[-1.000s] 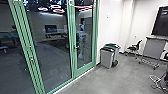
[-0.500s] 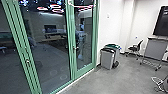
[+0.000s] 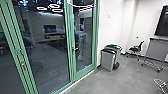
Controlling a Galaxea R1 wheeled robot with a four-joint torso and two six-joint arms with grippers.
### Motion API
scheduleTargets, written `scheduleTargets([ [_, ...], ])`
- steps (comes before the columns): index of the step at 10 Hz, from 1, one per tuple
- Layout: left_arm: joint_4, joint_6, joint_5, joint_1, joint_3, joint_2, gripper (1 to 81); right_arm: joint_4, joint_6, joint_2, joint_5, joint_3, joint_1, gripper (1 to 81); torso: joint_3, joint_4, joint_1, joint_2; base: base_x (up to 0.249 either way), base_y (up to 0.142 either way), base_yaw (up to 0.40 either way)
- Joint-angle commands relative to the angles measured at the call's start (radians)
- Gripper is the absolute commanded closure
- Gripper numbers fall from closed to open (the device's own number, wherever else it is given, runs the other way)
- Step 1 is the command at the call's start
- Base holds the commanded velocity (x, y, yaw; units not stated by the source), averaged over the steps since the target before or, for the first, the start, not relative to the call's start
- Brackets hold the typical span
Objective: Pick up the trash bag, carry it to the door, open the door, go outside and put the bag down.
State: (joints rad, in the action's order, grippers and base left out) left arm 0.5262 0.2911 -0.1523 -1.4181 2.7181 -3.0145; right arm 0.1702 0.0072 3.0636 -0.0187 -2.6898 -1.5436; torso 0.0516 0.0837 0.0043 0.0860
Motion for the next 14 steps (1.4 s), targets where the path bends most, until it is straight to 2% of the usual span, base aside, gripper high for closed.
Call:
scheduleTargets([
  [1,-0.002,0.007,-0.070,0.067,-0.003,0.003,81.1,-0.006,-0.004,0.005,-0.055,0.007,0.050,1.0,0.000,0.000,0.000,0.000,0.168,0.000,0.000],
  [14,-0.002,0.007,-0.070,0.067,-0.003,0.000,81.1,-0.006,-0.004,0.005,-0.055,0.007,0.050,1.0,0.000,0.000,0.000,0.000,0.168,0.000,0.000],
])
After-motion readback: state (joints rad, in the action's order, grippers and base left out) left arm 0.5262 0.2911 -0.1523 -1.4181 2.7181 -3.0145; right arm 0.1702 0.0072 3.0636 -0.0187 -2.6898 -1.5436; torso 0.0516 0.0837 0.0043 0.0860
